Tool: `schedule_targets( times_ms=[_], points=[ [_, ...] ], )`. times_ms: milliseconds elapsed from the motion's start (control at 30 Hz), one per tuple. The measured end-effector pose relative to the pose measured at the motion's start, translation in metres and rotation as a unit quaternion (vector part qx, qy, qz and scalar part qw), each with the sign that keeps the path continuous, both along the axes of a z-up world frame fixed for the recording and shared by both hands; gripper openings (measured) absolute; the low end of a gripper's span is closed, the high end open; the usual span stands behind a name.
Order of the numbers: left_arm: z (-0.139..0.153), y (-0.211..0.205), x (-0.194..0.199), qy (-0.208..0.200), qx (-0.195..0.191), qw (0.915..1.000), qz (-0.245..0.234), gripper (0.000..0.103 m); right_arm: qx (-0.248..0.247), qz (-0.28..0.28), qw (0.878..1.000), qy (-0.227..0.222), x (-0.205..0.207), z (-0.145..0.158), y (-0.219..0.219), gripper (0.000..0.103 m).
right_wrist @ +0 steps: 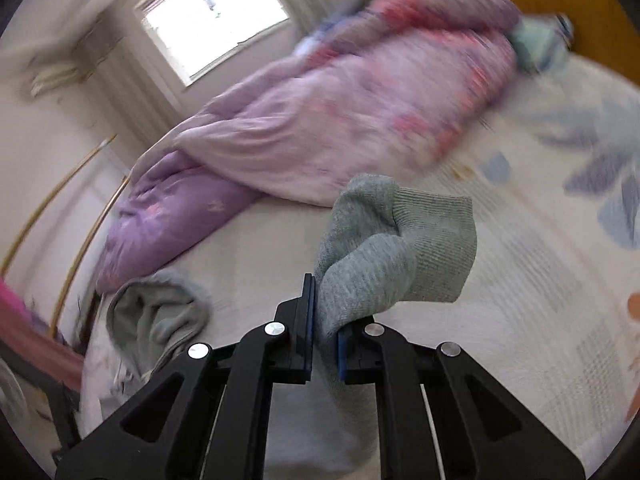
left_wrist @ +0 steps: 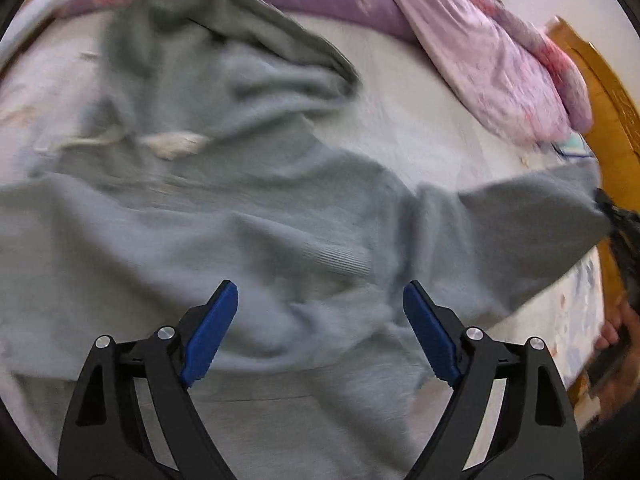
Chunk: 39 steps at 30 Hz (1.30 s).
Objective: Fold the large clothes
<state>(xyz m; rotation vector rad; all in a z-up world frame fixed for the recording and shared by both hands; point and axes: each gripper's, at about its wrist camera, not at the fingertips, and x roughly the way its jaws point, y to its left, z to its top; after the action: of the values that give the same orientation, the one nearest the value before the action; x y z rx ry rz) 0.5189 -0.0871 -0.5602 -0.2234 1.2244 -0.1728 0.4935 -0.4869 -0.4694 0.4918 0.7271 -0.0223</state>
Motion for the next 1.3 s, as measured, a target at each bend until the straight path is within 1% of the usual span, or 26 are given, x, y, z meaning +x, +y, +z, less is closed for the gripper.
schedule_targets(
  times_ms=[33,67,133,167,200,267,300,367,467,500,567,600,633,700,767,800,867,900,933,1000,1067,1133,1200,1233,1267,1300],
  points=[
    [0.006,0.013,-0.003,-0.003,0.014,0.9998,0.013,0.085,-0.015,0.011,1.0,-0.001,0.0,0.008,0.016,0.008],
    [0.013,0.031,-0.007,-0.01,0.022,0.9993,0.028,0.085,-0.036,0.029,0.999,-0.004,0.0,0.018,0.041,0.008],
    [0.021,0.059,-0.007,-0.014,0.042,0.9977,0.051,0.085,-0.053,0.06,0.997,-0.009,0.0,0.033,0.091,0.008],
    [0.026,0.081,-0.008,-0.016,0.053,0.9965,0.062,0.085,-0.059,0.071,0.996,-0.009,-0.001,0.036,0.111,0.008],
    [0.028,0.094,-0.009,-0.015,0.06,0.9956,0.07,0.085,-0.061,0.089,0.994,-0.01,-0.001,0.039,0.135,0.008],
    [0.037,0.138,-0.017,-0.016,0.077,0.9931,0.087,0.085,-0.065,0.123,0.99,-0.009,-0.004,0.044,0.197,0.008],
    [0.04,0.154,-0.02,-0.018,0.083,0.9918,0.096,0.085,-0.06,0.143,0.988,-0.006,-0.005,0.044,0.229,0.008],
    [0.047,0.186,-0.027,-0.017,0.087,0.9901,0.108,0.085,-0.052,0.168,0.984,0.0,-0.007,0.04,0.277,0.008],
    [0.048,0.23,-0.042,-0.007,0.088,0.9874,0.131,0.085,-0.026,0.204,0.978,0.032,-0.009,0.017,0.352,0.008],
    [0.048,0.24,-0.046,-0.004,0.089,0.9866,0.137,0.085,-0.025,0.219,0.974,0.042,-0.011,0.003,0.383,0.009],
    [0.047,0.258,-0.056,0.001,0.093,0.985,0.146,0.085,-0.023,0.247,0.967,0.063,-0.01,-0.019,0.422,0.012],
    [0.045,0.268,-0.062,0.004,0.095,0.9842,0.149,0.085,-0.017,0.265,0.96,0.088,-0.01,-0.037,0.448,0.012],
    [0.043,0.276,-0.067,0.006,0.099,0.9832,0.153,0.085,-0.011,0.274,0.955,0.109,-0.01,-0.05,0.461,0.012],
    [0.037,0.291,-0.077,0.014,0.103,0.9812,0.162,0.085,-0.005,0.29,0.94,0.179,-0.011,-0.083,0.493,0.012],
    [0.032,0.302,-0.086,0.021,0.096,0.9799,0.174,0.085,-0.015,0.298,0.931,0.208,-0.013,-0.101,0.506,0.02],
    [0.029,0.308,-0.09,0.028,0.092,0.9786,0.182,0.085,-0.03,0.303,0.925,0.225,-0.015,-0.109,0.513,0.029],
    [0.026,0.314,-0.097,0.035,0.086,0.9763,0.195,0.085,-0.043,0.321,0.916,0.238,-0.023,-0.116,0.525,0.046],
    [0.027,0.316,-0.099,0.035,0.084,0.9755,0.2,0.085,-0.05,0.328,0.913,0.236,-0.028,-0.115,0.526,0.059],
    [0.028,0.317,-0.101,0.032,0.081,0.9752,0.204,0.085,-0.055,0.33,0.914,0.232,-0.033,-0.112,0.524,0.065],
    [0.033,0.315,-0.103,0.029,0.073,0.9743,0.211,0.085,-0.055,0.328,0.917,0.219,-0.036,-0.1,0.513,0.069],
    [0.037,0.308,-0.1,0.027,0.061,0.976,0.207,0.085,-0.063,0.318,0.925,0.199,-0.044,-0.084,0.499,0.072],
    [0.04,0.291,-0.093,0.021,0.051,0.979,0.196,0.085,-0.08,0.301,0.934,0.177,-0.049,-0.068,0.471,0.073],
    [0.04,0.26,-0.08,0.018,0.045,0.9855,0.163,0.085,-0.104,0.272,0.943,0.161,-0.052,-0.058,0.445,0.073],
    [0.037,0.241,-0.072,0.021,0.042,0.9886,0.143,0.085,-0.117,0.246,0.949,0.161,-0.049,-0.057,0.421,0.073],
    [0.034,0.219,-0.064,0.022,0.037,0.9917,0.121,0.085,-0.124,0.227,0.952,0.166,-0.047,-0.058,0.402,0.073],
    [0.029,0.197,-0.057,0.021,0.04,0.9939,0.101,0.085,-0.125,0.201,0.955,0.18,-0.043,-0.064,0.373,0.073]
  ],
)
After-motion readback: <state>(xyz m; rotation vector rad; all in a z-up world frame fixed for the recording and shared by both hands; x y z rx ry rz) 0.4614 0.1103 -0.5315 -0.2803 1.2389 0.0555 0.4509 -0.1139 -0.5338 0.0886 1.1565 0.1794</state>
